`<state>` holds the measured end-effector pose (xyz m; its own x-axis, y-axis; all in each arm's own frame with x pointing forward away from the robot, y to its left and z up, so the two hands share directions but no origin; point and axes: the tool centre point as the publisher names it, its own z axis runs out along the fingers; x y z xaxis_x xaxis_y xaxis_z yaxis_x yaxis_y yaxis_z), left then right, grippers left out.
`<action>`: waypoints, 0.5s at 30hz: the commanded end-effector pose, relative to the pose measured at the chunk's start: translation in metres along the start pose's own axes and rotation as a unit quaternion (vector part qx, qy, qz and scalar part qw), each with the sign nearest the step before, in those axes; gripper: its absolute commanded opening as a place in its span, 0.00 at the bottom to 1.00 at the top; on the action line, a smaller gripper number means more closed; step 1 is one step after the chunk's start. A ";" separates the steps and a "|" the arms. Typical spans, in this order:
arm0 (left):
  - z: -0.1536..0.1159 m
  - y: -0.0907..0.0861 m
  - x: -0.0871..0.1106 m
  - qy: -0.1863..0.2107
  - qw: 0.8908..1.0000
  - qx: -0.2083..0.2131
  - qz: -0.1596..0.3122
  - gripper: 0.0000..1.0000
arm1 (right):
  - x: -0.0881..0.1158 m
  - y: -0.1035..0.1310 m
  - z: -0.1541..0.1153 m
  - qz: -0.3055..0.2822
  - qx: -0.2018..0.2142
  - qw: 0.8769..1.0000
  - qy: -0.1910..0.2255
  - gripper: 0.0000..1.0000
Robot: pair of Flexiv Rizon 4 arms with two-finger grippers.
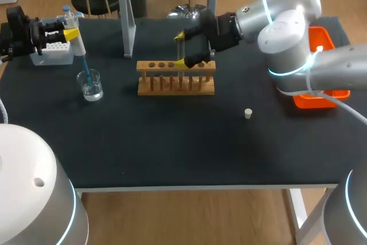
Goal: Invert the test tube, pick up the pipette, mount the tip to pipette, aspirate from beaker and dispense into the tube, eject the tip, return the pipette, and cap with the stopper.
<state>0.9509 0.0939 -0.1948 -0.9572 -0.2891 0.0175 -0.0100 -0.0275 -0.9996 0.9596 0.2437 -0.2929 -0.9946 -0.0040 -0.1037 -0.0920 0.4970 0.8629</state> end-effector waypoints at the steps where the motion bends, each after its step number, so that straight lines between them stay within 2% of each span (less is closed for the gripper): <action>1: -0.001 0.000 -0.001 0.002 1.000 0.000 0.000 0.00 | -0.001 0.004 0.004 0.001 0.015 1.000 -0.004 1.00; 15: -0.001 0.000 -0.001 0.002 1.000 0.000 0.000 0.00 | -0.007 -0.001 0.009 0.000 0.033 0.999 -0.008 1.00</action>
<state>0.9509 0.0939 -0.1948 -0.9572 -0.2891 0.0175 -0.0100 -0.0276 -0.9996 0.9643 0.2498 -0.2967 -0.9935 0.0111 -0.1133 -0.0887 0.5480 0.8318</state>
